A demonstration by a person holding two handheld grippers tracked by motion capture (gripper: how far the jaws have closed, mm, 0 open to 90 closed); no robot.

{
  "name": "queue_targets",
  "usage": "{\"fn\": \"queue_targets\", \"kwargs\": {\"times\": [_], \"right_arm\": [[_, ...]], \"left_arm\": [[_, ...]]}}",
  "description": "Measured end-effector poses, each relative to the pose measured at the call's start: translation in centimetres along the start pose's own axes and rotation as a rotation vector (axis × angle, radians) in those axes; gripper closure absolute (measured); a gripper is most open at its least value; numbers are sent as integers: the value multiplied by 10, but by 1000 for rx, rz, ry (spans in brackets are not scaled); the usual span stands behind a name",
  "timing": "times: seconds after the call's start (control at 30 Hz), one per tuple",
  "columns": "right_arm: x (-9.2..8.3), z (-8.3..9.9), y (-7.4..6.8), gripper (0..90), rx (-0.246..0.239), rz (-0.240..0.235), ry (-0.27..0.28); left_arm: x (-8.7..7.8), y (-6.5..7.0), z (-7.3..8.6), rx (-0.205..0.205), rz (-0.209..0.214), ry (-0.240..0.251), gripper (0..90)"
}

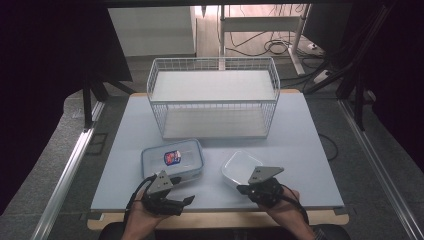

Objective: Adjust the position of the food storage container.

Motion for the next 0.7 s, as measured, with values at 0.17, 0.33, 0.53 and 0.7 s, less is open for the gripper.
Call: {"fn": "queue_targets", "kwargs": {"times": [0.17,0.33,0.53,0.7], "right_arm": [[-15,8,35,894,78,80,13],[-24,4,43,891,113,67,41],[1,-45,38,864,37,57,75],[43,-77,37,887,6,34,36]], "left_arm": [[2,2,0,4,4,3,191],[3,1,-3,-8,16,42,90],[4,3,-2,32,-8,25,77],[4,2,-1,40,-16,9,76]]}}
Point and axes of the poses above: each handheld gripper's, and its own axes: x roughly forward along the jaws, z roughly out of its underside, y roughly to its right, the point moved 4 cm from there along x, roughly forward along the jaws, and after that the axes turned 8 degrees about x, right-handed, at the moved point
